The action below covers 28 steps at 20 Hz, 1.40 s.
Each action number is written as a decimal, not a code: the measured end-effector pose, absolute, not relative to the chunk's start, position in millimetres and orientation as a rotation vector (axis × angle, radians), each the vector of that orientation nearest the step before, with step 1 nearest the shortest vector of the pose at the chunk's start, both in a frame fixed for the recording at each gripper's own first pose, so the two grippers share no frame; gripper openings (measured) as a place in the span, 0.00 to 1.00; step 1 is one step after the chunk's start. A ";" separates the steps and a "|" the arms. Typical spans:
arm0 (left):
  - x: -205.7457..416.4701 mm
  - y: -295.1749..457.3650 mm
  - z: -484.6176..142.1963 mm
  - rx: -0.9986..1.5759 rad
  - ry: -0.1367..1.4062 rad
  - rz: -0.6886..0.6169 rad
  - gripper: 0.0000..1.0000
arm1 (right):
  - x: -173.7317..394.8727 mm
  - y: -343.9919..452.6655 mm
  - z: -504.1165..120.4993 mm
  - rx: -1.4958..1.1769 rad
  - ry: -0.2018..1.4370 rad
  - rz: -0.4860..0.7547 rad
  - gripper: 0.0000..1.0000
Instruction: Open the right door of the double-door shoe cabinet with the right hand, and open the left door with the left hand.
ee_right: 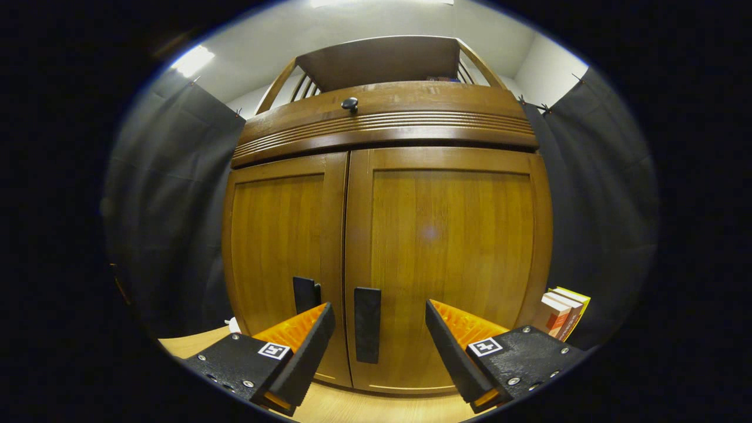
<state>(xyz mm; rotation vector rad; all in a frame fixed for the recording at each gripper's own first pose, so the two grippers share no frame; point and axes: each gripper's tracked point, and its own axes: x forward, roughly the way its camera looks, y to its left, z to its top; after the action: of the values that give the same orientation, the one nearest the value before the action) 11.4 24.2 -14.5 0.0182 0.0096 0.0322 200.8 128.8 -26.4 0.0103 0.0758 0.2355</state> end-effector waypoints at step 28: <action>13.8 57.3 -26.0 0.028 0.033 0.080 0.96 | 262.5 154.3 -78.2 0.035 0.117 0.190 0.31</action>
<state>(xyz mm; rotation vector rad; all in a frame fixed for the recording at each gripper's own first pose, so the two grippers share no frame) 13.8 57.3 -26.0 0.0281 0.0333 0.0795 262.5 154.3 -78.2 0.0352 0.1167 0.1898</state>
